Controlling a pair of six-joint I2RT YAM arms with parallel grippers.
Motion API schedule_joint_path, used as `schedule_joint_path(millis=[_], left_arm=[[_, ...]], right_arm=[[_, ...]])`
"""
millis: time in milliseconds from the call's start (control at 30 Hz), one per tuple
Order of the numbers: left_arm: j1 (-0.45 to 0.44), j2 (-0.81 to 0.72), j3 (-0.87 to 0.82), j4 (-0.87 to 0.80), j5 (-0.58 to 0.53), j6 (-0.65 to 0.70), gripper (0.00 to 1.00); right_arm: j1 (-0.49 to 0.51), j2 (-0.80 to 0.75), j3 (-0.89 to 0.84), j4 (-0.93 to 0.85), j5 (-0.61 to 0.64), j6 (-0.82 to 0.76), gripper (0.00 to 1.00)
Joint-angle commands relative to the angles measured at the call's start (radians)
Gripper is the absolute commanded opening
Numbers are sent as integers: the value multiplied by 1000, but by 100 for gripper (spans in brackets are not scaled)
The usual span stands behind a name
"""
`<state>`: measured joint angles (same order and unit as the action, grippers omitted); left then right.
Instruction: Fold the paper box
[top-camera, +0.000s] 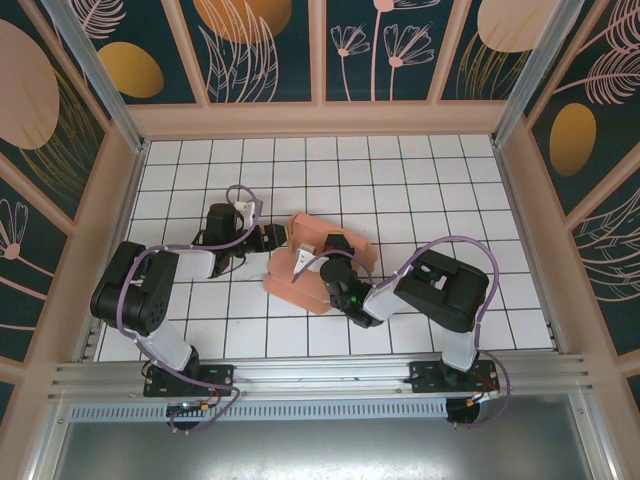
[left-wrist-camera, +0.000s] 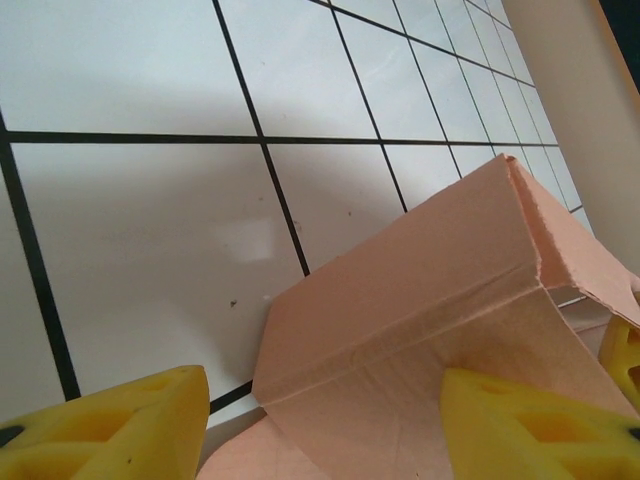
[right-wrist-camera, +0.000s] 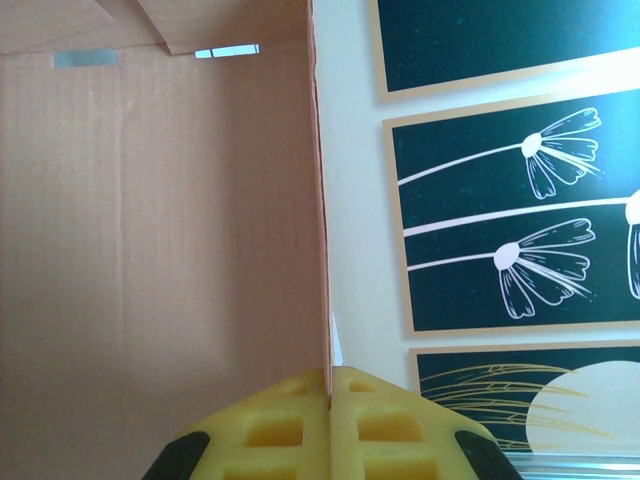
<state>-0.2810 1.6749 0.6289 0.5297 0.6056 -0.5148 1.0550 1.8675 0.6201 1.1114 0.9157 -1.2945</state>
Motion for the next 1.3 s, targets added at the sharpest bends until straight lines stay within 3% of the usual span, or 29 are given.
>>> schedule_joint_path(millis=[0,400,867,1267], left_arm=[[-10,16,9,37,31,36,62],[-21,93,66,26,42,61,55],[-47,156,66,113,-13,83,43],[-95,140,45,178,-78,83,38]], right_arm=[[-4,-14,14,-31,-6,52,0],[2,-12,31,-59,-9,79,0],[16,1,47,-76,-23,75,0],[30,23,75,-93,-24,69,0]])
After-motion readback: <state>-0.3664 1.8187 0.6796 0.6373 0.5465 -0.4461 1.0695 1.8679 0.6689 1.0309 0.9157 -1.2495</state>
